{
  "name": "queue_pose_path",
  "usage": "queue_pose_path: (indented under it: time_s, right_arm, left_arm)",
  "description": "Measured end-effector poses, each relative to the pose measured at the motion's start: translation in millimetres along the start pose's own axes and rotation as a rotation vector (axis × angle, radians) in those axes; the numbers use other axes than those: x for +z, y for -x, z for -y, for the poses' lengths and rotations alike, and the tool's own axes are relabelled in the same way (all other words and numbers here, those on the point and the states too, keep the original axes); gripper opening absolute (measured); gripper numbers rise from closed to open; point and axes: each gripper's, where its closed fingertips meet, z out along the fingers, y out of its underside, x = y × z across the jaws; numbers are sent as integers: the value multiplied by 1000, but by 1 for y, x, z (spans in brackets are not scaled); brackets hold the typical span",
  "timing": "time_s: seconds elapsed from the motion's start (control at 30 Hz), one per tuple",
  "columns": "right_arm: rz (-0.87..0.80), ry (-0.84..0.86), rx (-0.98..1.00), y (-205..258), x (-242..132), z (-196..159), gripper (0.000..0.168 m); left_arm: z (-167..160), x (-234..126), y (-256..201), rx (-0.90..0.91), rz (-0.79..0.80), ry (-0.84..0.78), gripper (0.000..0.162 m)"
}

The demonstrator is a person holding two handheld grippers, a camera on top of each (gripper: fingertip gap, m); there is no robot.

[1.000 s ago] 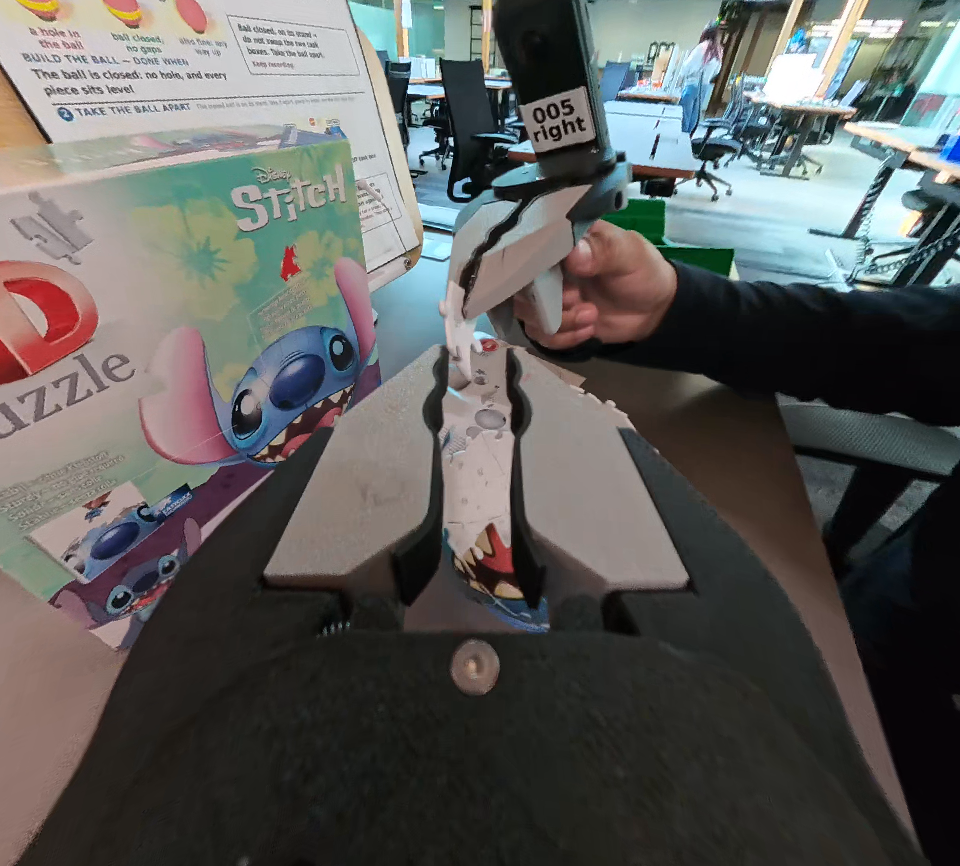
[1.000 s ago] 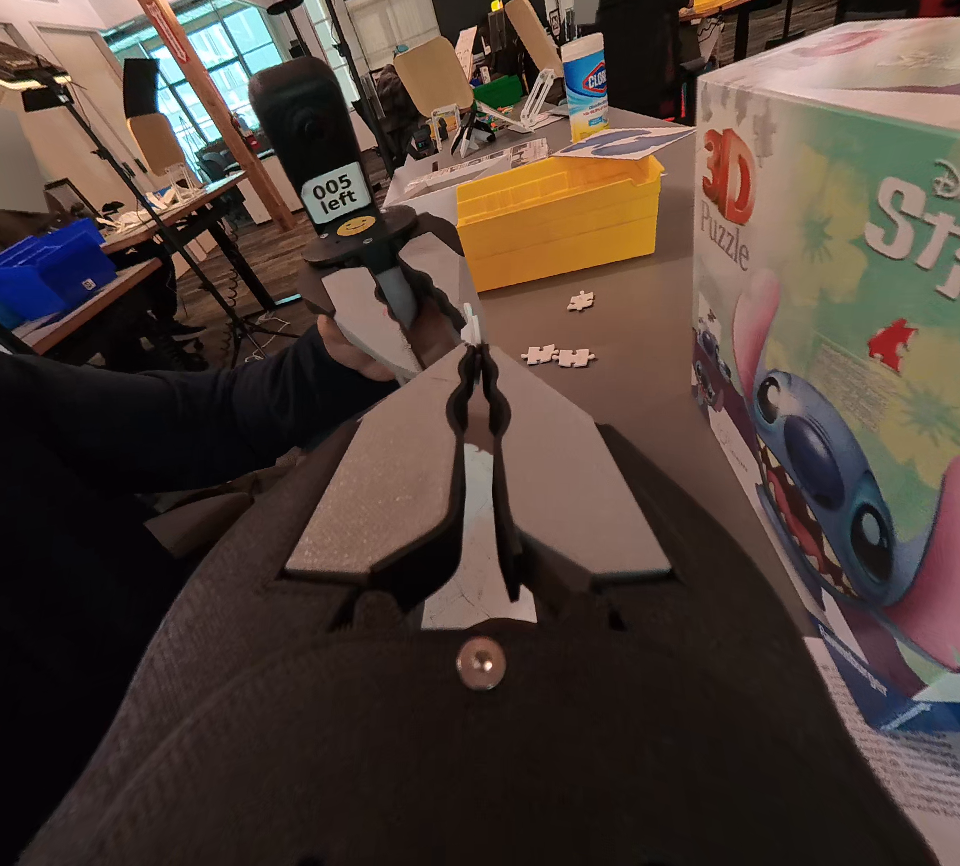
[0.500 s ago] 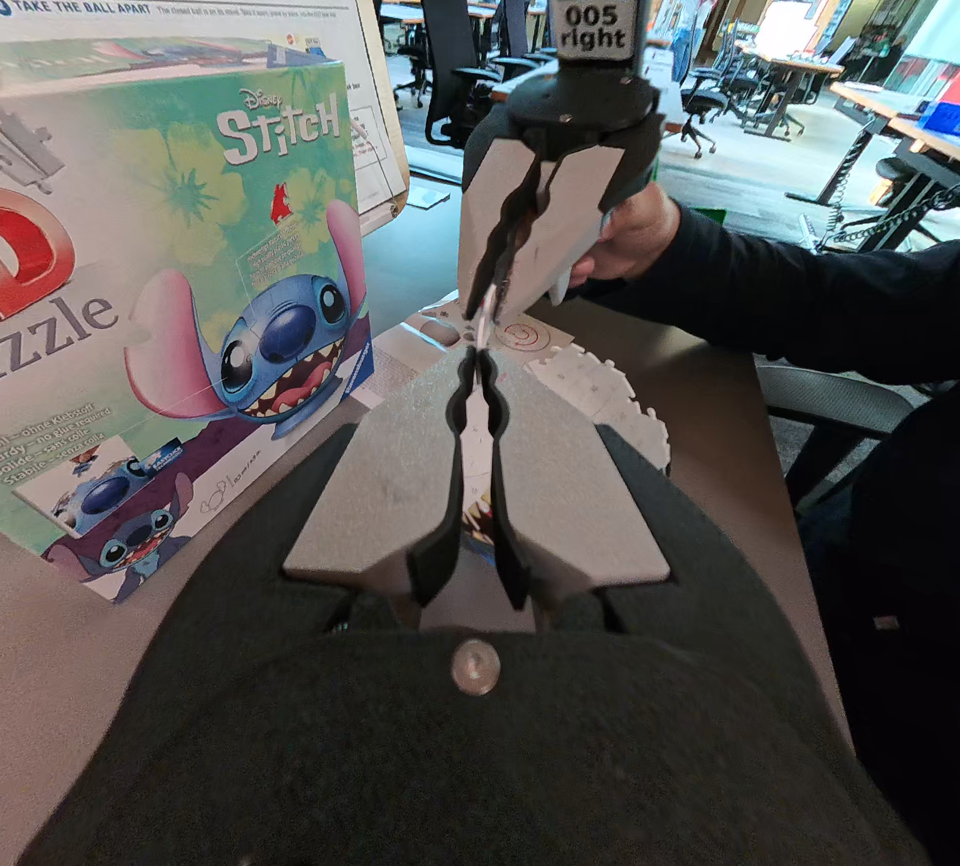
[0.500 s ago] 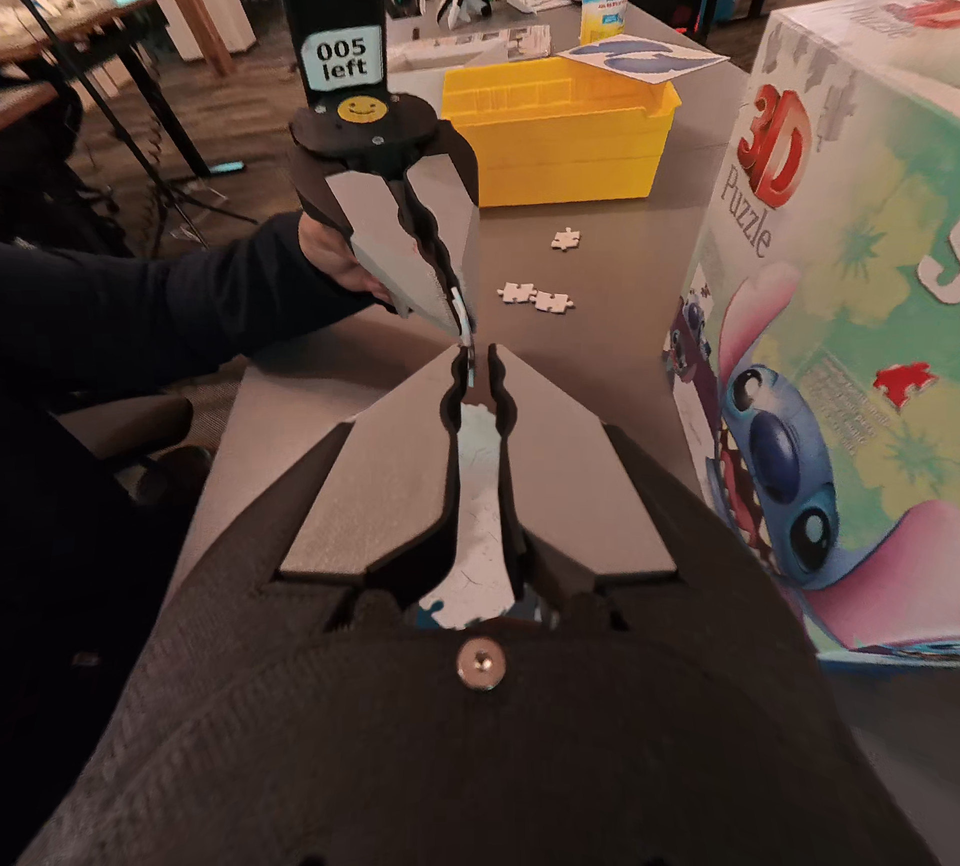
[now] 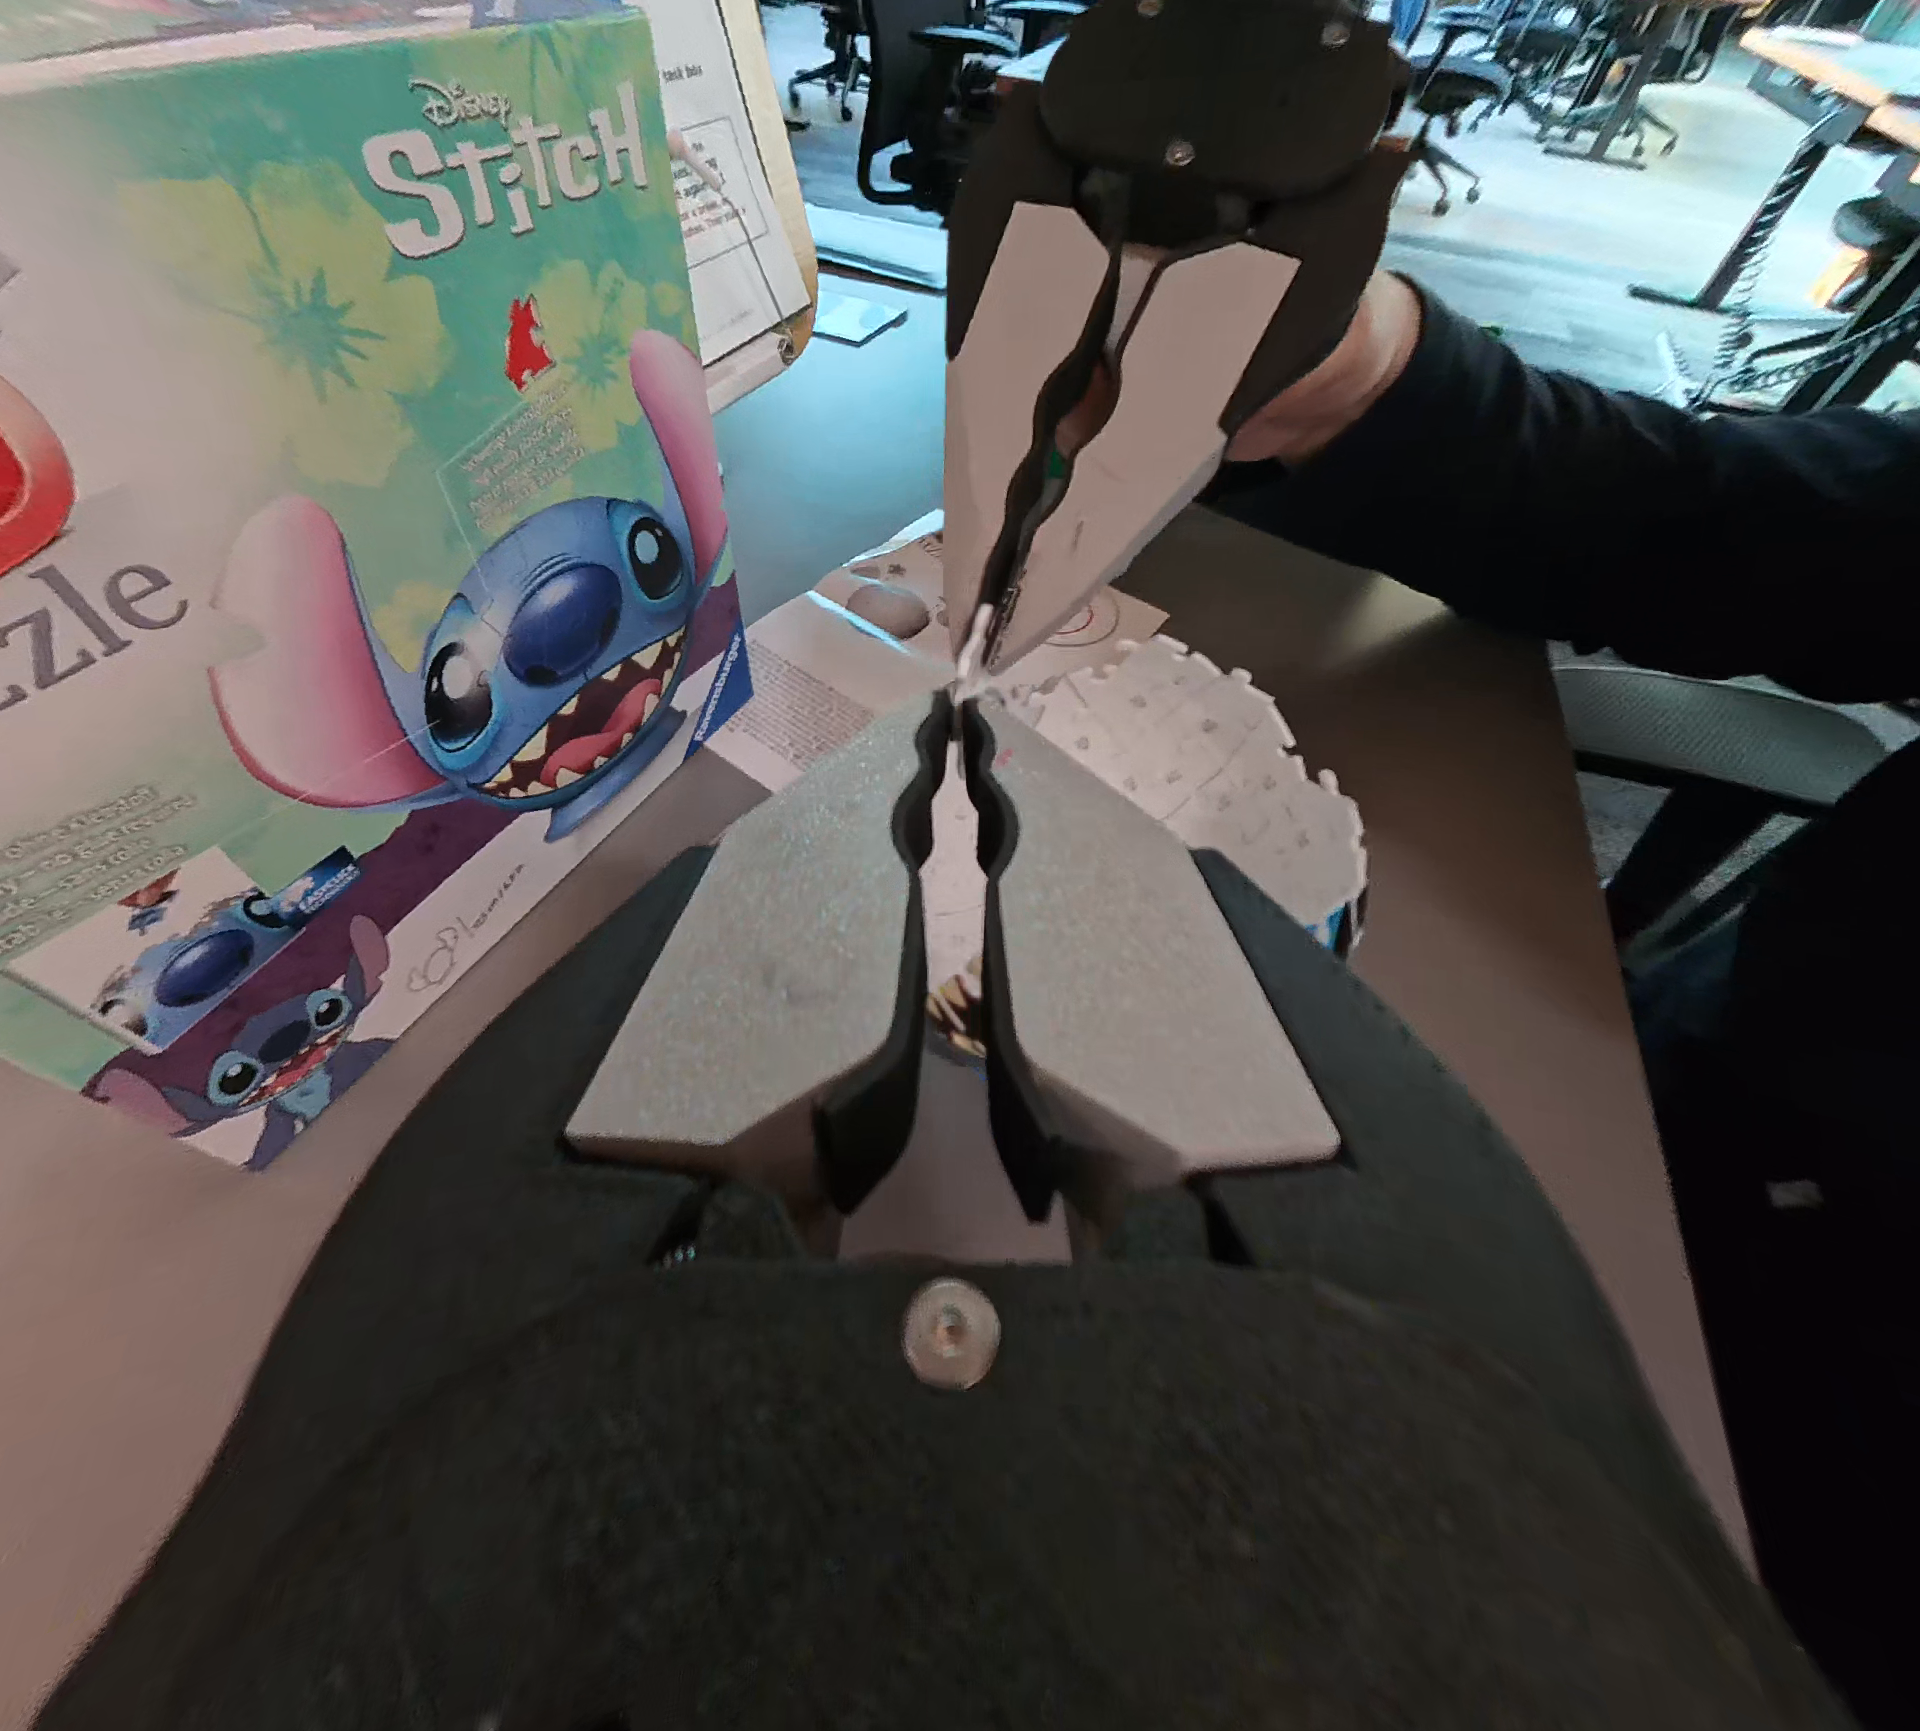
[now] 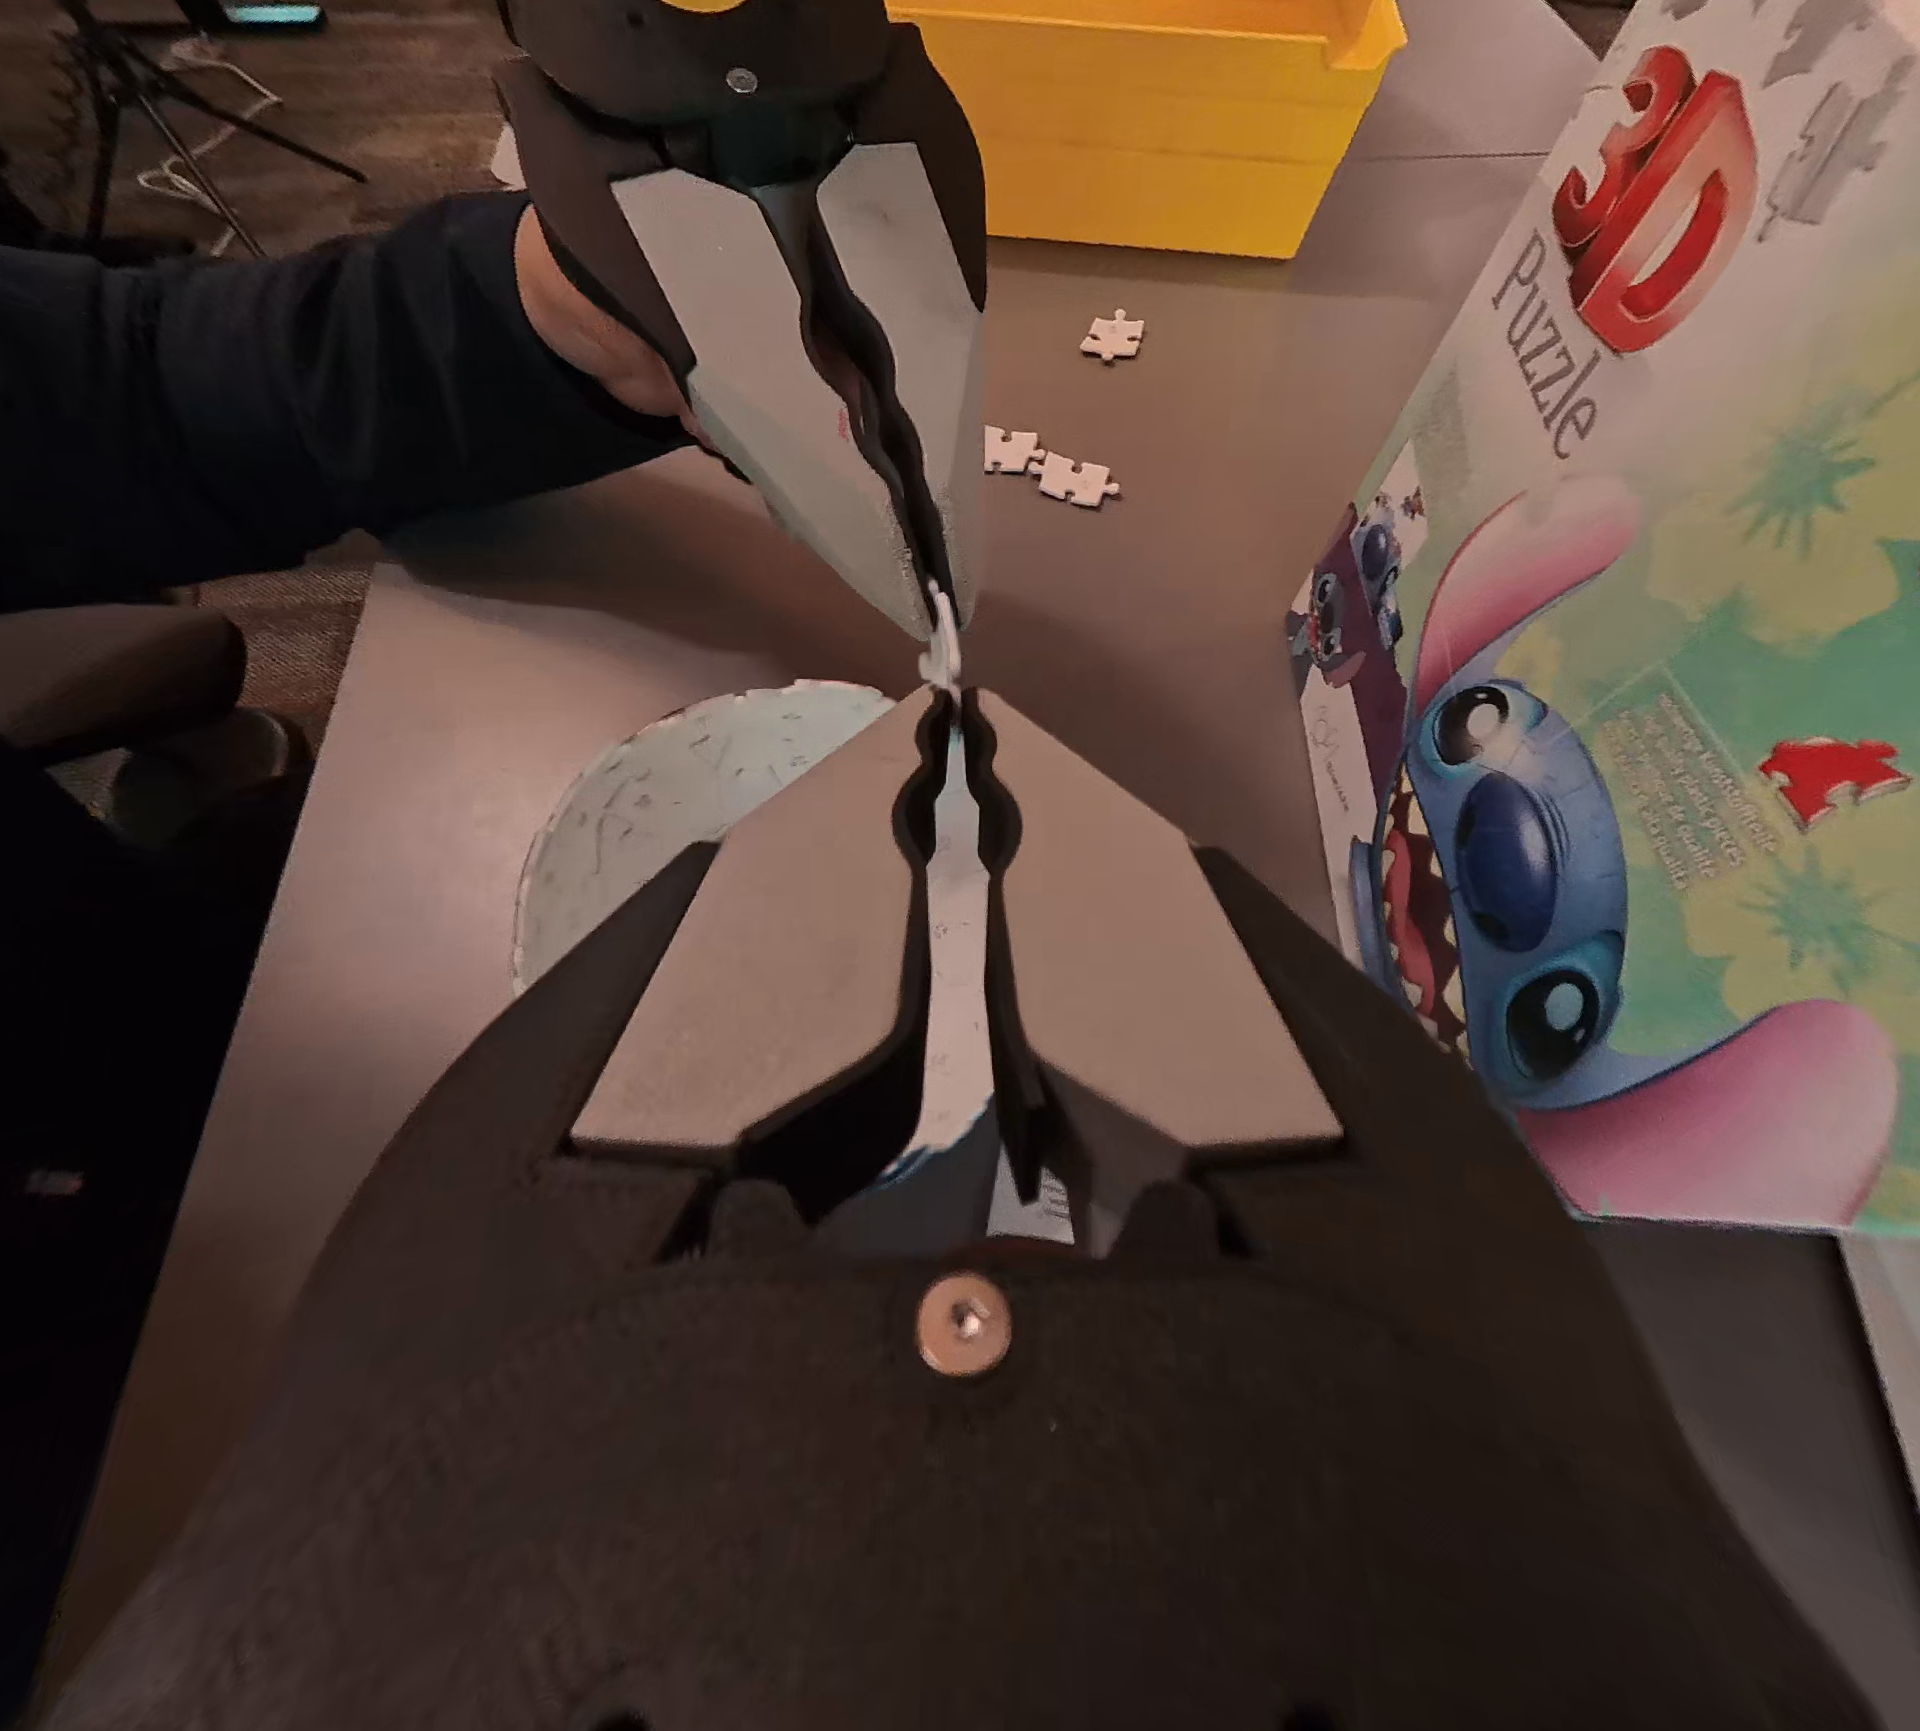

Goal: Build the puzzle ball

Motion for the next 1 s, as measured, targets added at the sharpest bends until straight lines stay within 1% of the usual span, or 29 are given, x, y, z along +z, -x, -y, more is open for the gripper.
queue_pose_path:
  time_s: [0.13,0.2,0.23,0.27,0.47,0.63,0.8,1.0]
  right_arm:
    - [4,38,1,0,-3,-8,0]
    - [-26,79,-7,-6,-6,-16,0]
    - [-46,98,-7,-11,-9,-21,0]
    - [-56,109,0,-14,-12,-26,0]
    - [-77,101,79,-24,-22,-50,0]
    - [-80,83,115,-23,-18,-66,0]
    - [-63,74,142,-23,-11,-70,0]
    - [-50,35,160,-23,-9,-68,0]
  left_arm:
    - [-7,7,-3,-11,-23,24,0]
    - [-12,8,2,-13,-6,47,0]
    - [-12,6,5,-13,6,43,4]
    - [-11,4,8,-19,10,33,5]
    - [-2,-9,24,-98,37,-42,4]
    - [-5,-6,26,-110,42,-29,5]
    - [-10,-2,25,-85,55,2,5]
    - [-10,-3,28,-92,63,-3,5]
